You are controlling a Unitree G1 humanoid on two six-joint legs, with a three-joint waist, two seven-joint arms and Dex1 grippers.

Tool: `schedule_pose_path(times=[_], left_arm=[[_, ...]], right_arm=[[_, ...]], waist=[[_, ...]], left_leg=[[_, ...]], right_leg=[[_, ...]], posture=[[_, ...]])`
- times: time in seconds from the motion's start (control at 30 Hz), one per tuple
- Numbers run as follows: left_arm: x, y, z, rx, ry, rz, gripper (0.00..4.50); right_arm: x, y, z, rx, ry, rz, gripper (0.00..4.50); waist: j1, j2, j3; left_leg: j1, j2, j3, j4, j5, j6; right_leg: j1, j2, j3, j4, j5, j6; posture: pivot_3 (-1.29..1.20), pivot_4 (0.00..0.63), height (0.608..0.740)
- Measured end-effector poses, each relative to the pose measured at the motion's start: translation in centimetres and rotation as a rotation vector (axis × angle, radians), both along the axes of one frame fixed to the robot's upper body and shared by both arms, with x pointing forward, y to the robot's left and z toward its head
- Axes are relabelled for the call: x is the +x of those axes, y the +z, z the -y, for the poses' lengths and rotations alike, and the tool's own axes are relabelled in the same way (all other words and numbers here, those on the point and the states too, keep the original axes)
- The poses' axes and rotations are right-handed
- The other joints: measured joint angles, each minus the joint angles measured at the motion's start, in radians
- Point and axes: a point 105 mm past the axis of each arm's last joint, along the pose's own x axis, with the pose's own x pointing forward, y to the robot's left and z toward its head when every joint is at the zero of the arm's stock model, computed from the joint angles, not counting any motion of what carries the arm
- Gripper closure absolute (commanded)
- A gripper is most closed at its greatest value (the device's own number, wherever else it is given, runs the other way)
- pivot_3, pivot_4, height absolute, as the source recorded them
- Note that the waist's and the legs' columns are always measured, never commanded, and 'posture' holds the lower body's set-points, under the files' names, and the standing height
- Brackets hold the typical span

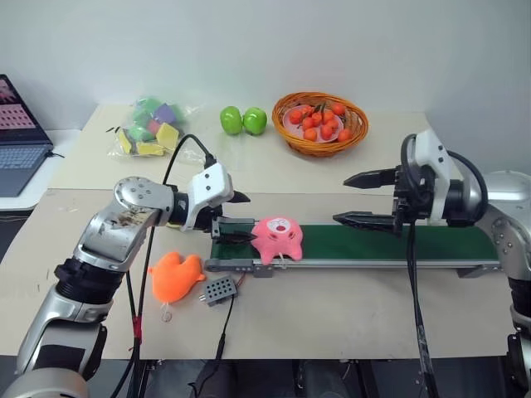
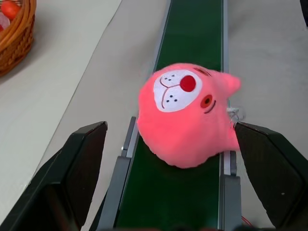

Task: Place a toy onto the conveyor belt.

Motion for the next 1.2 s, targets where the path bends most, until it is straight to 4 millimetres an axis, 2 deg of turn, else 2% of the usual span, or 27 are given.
schedule_pose_path(times=[0.1, 0.13, 0.2, 0.27, 0.33, 0.47, 0.57, 0.83, 1.2], left_arm=[[0.2, 0.8, 0.3, -0.061, 0.019, -0.019, 0.01], [0.5, 1.9, 0.5, -0.098, 0.027, -0.011, 0.01], [0.5, 5.3, 0.5, -0.188, 0.029, 0.022, 0.01], [-0.1, 6.9, 0.0, -0.225, 0.018, 0.035, 0.01], [-0.7, 6.8, -0.3, -0.212, 0.006, 0.019, 0.01], [-1.3, 5.1, -2.1, -0.149, 0.046, -0.044, 0.01], [-1.5, 4.6, -2.7, -0.126, 0.058, -0.058, 0.01], [-1.5, 5.2, -2.6, -0.154, 0.088, -0.036, 0.01], [-0.9, 6.2, -2.3, -0.197, 0.115, 0.001, 0.01]], right_arm=[[0.0, 0.0, 0.0, -0.002, 0.003, -0.002, 0.0], [0.0, 0.0, 0.0, -0.003, 0.004, -0.003, 0.0], [-0.1, 0.0, 0.0, -0.005, 0.013, -0.005, 0.0], [-0.2, 0.0, 0.1, -0.015, 0.017, -0.008, 0.0], [-0.4, 0.1, 0.4, -0.036, 0.02, -0.012, 0.0], [-0.6, 0.2, 0.6, -0.056, 0.043, -0.021, 0.0], [-0.5, 1.0, 0.4, -0.053, 0.053, 0.001, 0.0], [-0.5, 0.1, -0.2, -0.057, 0.084, -0.037, 0.0], [0.0, 0.3, -0.1, -0.047, 0.053, -0.007, 0.0]], waist=[[0.001, 0.0, 0.0], [0.001, 0.0, 0.0], [0.001, 0.0, 0.0], [0.0, 0.0, 0.0], [-0.004, 0.001, 0.0], [-0.005, 0.001, 0.0], [-0.002, 0.001, 0.0], [0.006, 0.001, 0.0], [0.004, 0.001, 0.0]], left_leg=[[0.0, 0.0, 0.0, 0.001, 0.0, 0.0], [-0.001, 0.0, -0.001, 0.001, 0.0, 0.0], [-0.001, 0.0, -0.001, 0.002, 0.0, 0.0], [-0.001, 0.0, -0.001, 0.002, -0.001, 0.002], [0.0, 0.0, -0.001, 0.001, -0.001, 0.002], [0.0, 0.0, -0.001, 0.001, -0.001, 0.002], [0.0, 0.0, 0.0, 0.002, -0.001, 0.001], [-0.001, 0.0, 0.0, 0.002, -0.001, 0.001], [0.0, 0.0, 0.0, 0.002, -0.001, 0.001]], right_leg=[[0.0, 0.0, 0.0, 0.0, 0.0, 0.0], [0.0, 0.0, 0.0, 0.0, 0.0, 0.0], [0.0, 0.0, 0.0, 0.0, 0.0, 0.0], [0.0, 0.0, 0.0, 0.0, 0.0, 0.0], [0.0, 0.0, 0.0, 0.0, 0.0, 0.0], [0.0, 0.0, 0.0, 0.0, 0.0, 0.0], [0.0, 0.0, 0.0, 0.0, 0.0, 0.0], [0.0, 0.0, 0.0, 0.0, 0.0, 0.0], [0.0, 0.0, 0.0, 0.0, 0.0, 0.0]], posture=[[0.0, 0.15, 0.738], [0.0, 0.15, 0.738], [0.0, 0.15, 0.738], [0.0, 0.15, 0.738], [0.0, 0.15, 0.738], [0.0, 0.15, 0.738], [0.0, 0.15, 0.738], [0.0, 0.15, 0.738], [0.0, 0.15, 0.738]])
